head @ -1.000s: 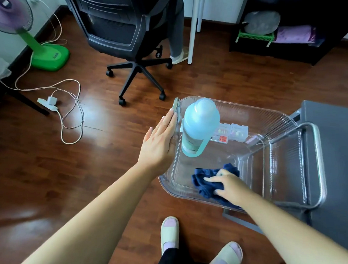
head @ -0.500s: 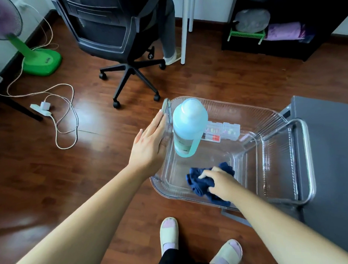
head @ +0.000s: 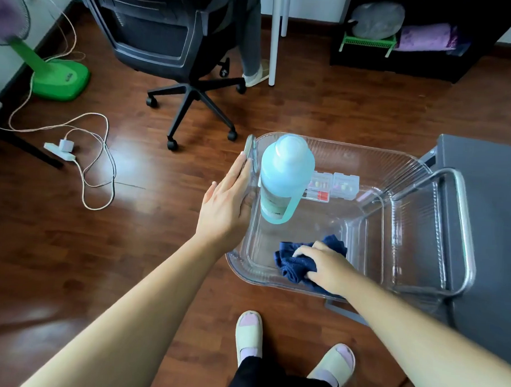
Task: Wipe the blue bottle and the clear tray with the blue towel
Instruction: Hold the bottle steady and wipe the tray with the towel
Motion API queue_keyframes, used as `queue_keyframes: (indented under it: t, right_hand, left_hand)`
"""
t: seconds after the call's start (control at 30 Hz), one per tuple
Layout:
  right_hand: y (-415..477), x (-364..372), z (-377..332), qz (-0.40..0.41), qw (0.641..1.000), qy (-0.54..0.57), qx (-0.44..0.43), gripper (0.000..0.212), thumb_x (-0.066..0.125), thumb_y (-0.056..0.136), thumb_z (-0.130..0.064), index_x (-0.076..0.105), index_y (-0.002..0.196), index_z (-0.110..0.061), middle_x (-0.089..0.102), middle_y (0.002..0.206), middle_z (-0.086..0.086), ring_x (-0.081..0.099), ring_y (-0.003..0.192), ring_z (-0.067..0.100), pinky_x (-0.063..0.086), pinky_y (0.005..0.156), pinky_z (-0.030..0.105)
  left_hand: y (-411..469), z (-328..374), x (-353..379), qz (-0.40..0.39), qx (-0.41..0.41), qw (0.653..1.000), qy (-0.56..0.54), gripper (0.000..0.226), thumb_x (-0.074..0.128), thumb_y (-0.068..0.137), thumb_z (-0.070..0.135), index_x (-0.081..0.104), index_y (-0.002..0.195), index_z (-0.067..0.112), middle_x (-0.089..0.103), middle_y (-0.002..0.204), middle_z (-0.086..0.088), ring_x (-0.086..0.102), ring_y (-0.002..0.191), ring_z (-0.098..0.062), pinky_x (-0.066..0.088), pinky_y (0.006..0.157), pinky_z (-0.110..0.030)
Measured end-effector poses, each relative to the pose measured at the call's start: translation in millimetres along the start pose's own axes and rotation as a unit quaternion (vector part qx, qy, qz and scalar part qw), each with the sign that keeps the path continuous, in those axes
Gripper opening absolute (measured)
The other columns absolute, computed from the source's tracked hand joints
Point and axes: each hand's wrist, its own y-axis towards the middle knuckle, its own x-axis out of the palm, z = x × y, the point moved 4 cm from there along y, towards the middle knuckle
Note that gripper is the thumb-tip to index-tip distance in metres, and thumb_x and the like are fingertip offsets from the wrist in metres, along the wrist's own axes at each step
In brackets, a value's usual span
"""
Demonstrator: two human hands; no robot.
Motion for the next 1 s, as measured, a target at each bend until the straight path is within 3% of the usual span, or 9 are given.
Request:
queue_keyframes:
  t: [0.1,0.23,0.3,0.47,0.67,0.77,0.9,1.0]
  right_hand:
    - [11,-5,-11,0.004,1.000,0.023,0.012,0.041,0.058,0.082,-0.007,0.057,0.116,-0.031,0.045,0.099,0.002,0.053,0.079,0.026,0.036,0.068,0.031]
    - [33,24,-73,0.003,0.999,0.023,-0.048,0.054,0.063,0.084,-0.018,0.050,0.134,-0.033,0.046,0.121,0.010,0.055,0.105,0.032,0.040,0.094,0.032]
    - [38,35,-86,-0.003,0.999,0.017,-0.051,0.057,0.062,0.085,-0.017,0.047,0.137,-0.036,0.044,0.125,0.010,0.054,0.107,0.032,0.040,0.097,0.034]
    - [14,15,-28,-0.042,0.998,0.024,-0.046,0.049,0.061,0.083,-0.002,0.064,0.122,-0.031,0.048,0.110,0.002,0.055,0.102,0.023,0.042,0.087,0.031]
    - [-32,-25,65,-0.081,0.991,-0.053,0.096,0.062,0.038,0.082,0.012,0.071,0.094,-0.038,0.049,0.106,-0.002,0.056,0.093,0.025,0.044,0.079,0.038]
    - [-30,-22,50,-0.045,0.994,-0.036,0.094,0.054,0.041,0.083,0.007,0.068,0.090,-0.039,0.041,0.091,-0.014,0.051,0.084,0.018,0.039,0.067,0.026]
    - [-2,-2,1,0.048,0.997,0.056,0.036,0.039,0.058,0.085,-0.006,0.065,0.115,-0.030,0.047,0.111,0.002,0.052,0.102,0.026,0.042,0.090,0.033]
    - [18,-9,-4,0.122,0.986,0.101,0.052,0.039,0.064,0.086,-0.015,0.060,0.122,-0.030,0.046,0.117,0.004,0.051,0.105,0.028,0.044,0.092,0.038]
  left_hand:
    - [1,1,1,-0.003,0.000,1.000,0.005,0.060,0.030,0.093,0.029,0.016,0.152,0.030,0.008,0.160,0.016,0.020,0.143,-0.008,0.014,0.115,-0.042]
    - [1,0,0,0.005,0.006,1.000,0.016,0.057,0.033,0.097,0.027,0.017,0.152,0.029,0.010,0.160,0.014,0.022,0.143,-0.011,0.015,0.115,-0.045]
    - [0,-2,-1,0.011,0.004,1.000,0.021,0.056,0.032,0.097,0.028,0.018,0.151,0.031,0.010,0.160,0.014,0.023,0.143,-0.012,0.016,0.115,-0.046]
    - [0,-1,0,-0.001,0.001,1.000,0.015,0.060,0.030,0.093,0.031,0.016,0.151,0.033,0.009,0.160,0.016,0.019,0.144,-0.010,0.014,0.116,-0.045]
    - [0,4,-2,-0.003,-0.006,1.000,0.017,0.062,0.029,0.091,0.032,0.016,0.151,0.033,0.009,0.160,0.016,0.021,0.144,-0.012,0.015,0.117,-0.047]
    - [0,1,-3,0.000,-0.009,1.000,0.020,0.061,0.030,0.092,0.032,0.016,0.151,0.034,0.009,0.160,0.017,0.021,0.144,-0.012,0.015,0.116,-0.047]
    - [-1,1,-2,-0.002,-0.008,1.000,0.029,0.062,0.033,0.092,0.030,0.015,0.151,0.034,0.008,0.160,0.016,0.022,0.144,-0.014,0.016,0.116,-0.047]
    - [0,2,-3,-0.004,-0.002,0.999,0.036,0.065,0.032,0.089,0.029,0.014,0.151,0.035,0.009,0.160,0.015,0.023,0.143,-0.015,0.016,0.116,-0.047]
